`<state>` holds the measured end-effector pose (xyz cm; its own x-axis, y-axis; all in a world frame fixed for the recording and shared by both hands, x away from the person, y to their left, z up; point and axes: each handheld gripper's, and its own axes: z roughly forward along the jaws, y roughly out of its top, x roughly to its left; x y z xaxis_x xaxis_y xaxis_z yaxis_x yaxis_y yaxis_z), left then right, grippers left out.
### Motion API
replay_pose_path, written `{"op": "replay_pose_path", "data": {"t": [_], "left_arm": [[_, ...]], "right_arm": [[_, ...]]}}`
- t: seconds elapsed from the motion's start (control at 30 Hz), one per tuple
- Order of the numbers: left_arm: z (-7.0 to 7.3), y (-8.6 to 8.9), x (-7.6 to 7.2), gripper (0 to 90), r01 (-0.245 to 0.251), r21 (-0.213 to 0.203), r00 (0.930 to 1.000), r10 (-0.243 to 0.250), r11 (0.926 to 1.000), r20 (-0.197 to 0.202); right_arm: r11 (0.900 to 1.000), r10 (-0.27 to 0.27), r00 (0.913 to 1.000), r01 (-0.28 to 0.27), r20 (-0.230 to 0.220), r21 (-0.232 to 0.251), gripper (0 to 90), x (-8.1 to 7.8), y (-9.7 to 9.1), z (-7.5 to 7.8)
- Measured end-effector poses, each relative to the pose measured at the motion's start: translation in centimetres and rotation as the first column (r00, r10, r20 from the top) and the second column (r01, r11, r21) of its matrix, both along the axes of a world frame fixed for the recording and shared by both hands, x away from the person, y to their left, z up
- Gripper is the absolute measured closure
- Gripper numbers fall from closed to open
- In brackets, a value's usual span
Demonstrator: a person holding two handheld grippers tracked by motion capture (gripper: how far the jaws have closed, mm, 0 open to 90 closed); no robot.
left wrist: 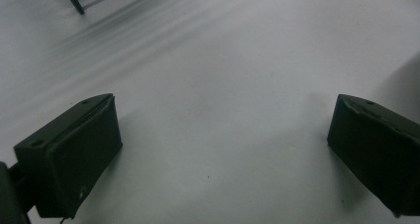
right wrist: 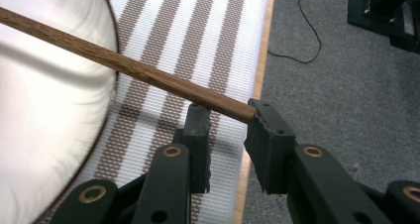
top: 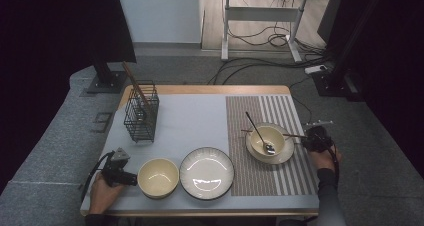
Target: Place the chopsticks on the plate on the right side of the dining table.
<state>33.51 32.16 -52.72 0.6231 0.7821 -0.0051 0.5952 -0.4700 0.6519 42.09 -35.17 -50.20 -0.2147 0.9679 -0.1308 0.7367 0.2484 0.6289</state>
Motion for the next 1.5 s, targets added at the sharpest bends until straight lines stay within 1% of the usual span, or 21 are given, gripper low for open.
{"op": "replay_pose_path", "data": {"t": [0.23, 0.4, 0.53, 0.77, 1.2, 1.4, 1.5], "left_arm": [[0.0, 0.0, 0.0, 0.0, 0.0, 0.0, 1.0, 0.0, 1.0, 0.0], [0.0, 0.0, 0.0, 0.0, 0.0, 0.0, 1.0, 0.0, 1.0, 0.0], [0.0, 0.0, 0.0, 0.0, 0.0, 0.001, 1.0, 0.0, 1.0, 0.0], [0.0, 0.0, 0.0, 0.0, 0.0, -0.001, 1.0, 0.0, 1.0, 0.0], [0.0, 0.0, 0.0, 0.0, 0.0, 0.0, 1.0, 0.0, 1.0, 0.0], [0.0, 0.0, 0.0, 0.0, 0.0, -0.001, 1.0, 0.0, 1.0, 0.0], [0.0, 0.0, 0.0, 0.0, 0.0, 0.0, 1.0, 0.0, 1.0, -0.001]], "right_arm": [[0.9996, 0.028, 0.9996, -0.028, 0.009, 0.0, 69.6, 0.2, 0.9, 0.1], [0.999, 0.045, 0.999, -0.044, 0.01, -0.01, 67.8, 0.4, 1.4, 0.2], [0.9994, 0.033, 0.9994, -0.033, 0.009, -0.013, 66.2, 0.6, 1.3, 0.2], [0.9997, 0.021, 0.9997, -0.021, 0.012, -0.012, 65.9, 1.0, 1.0, 0.4], [0.9996, 0.014, 0.9999, -0.014, 0.004, -0.025, 66.6, 1.6, 1.0, 0.1], [0.9995, 0.011, 0.9999, -0.01, 0.01, -0.028, 66.6, 1.9, 1.1, 0.1], [0.9994, 0.011, 0.9999, -0.011, 0.002, -0.034, 66.6, 2.1, 1.1, 0.0]]}}
